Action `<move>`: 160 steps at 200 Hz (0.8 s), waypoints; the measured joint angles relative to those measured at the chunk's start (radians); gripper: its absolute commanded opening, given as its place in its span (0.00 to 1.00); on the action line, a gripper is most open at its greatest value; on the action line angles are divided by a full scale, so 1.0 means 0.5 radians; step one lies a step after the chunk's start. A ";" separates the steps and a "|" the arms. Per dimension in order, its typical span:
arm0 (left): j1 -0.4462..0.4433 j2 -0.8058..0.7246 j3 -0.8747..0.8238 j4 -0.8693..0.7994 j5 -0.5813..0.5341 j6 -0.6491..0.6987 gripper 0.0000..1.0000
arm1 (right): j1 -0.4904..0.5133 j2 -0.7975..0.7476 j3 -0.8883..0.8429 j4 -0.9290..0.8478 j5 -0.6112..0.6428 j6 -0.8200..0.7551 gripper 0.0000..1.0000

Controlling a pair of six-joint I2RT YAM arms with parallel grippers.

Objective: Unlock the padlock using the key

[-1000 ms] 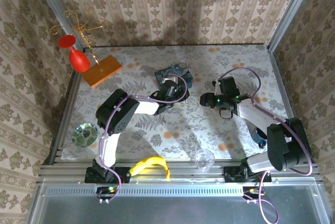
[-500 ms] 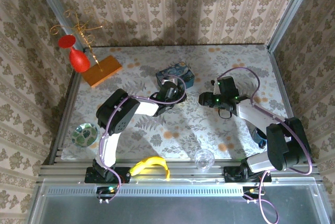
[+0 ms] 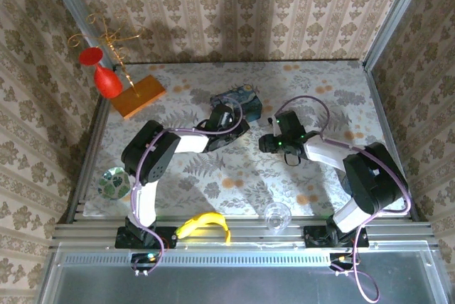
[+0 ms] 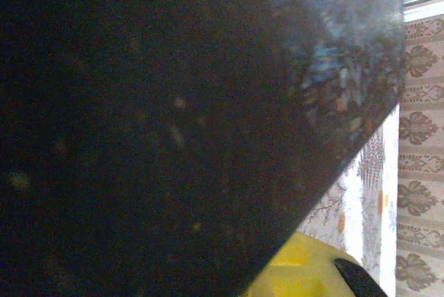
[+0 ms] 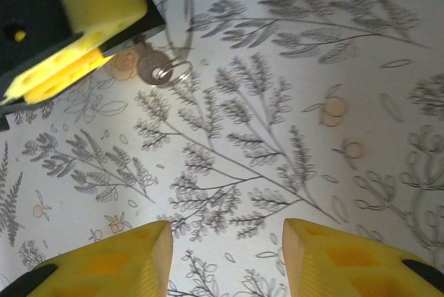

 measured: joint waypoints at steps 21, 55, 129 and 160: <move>0.013 -0.032 0.003 -0.071 0.037 -0.042 0.00 | 0.060 0.002 0.000 0.053 0.047 -0.051 0.43; 0.026 -0.069 0.027 -0.211 0.088 -0.063 0.00 | 0.159 0.002 0.000 0.124 0.201 -0.188 0.37; 0.040 -0.143 0.053 -0.372 0.247 -0.146 0.00 | 0.448 0.002 -0.415 0.720 0.657 -0.571 0.34; 0.040 -0.169 0.052 -0.370 0.312 -0.191 0.00 | 0.529 -0.031 -0.448 0.834 0.747 -0.678 0.35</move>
